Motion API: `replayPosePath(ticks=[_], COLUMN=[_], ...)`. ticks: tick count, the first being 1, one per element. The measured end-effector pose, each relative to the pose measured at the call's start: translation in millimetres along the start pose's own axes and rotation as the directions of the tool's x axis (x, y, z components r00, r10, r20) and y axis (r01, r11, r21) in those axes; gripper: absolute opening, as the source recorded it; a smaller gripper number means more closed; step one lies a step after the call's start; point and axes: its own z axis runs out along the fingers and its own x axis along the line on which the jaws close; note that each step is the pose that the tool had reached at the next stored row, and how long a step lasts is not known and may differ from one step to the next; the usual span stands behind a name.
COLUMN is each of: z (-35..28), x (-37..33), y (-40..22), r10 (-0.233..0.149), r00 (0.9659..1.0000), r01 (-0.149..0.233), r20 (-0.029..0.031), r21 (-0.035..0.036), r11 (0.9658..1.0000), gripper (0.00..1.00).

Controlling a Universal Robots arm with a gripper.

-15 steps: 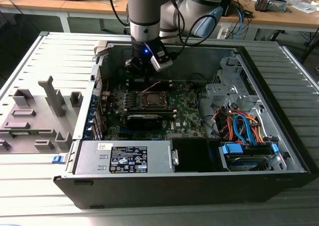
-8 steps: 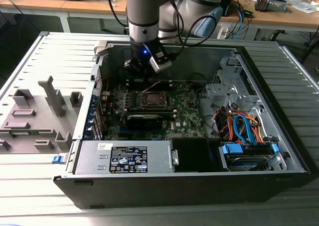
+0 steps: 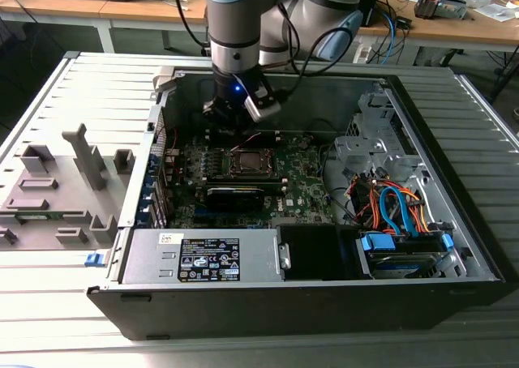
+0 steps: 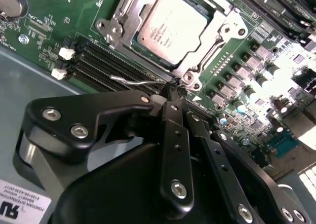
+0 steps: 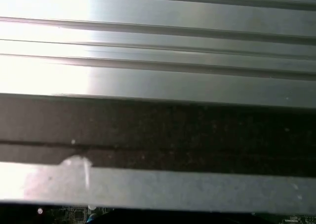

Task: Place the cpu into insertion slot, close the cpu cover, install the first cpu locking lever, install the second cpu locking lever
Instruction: 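Install the first cpu locking lever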

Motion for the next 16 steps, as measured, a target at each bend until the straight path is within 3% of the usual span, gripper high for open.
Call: replayPosePath(ticks=[6, 16], z=[6.1, 13.1], x=[-10.4, -27.6], y=[-0.8, -1.9], r10=[0.000, 0.000], r00=[1.0000, 0.9999], r01=[0.000, 0.000], r20=[-0.0063, -0.0113], r21=[-0.0001, 0.0019], r11=[1.0000, 1.0000], gripper=[0.11, 0.11])
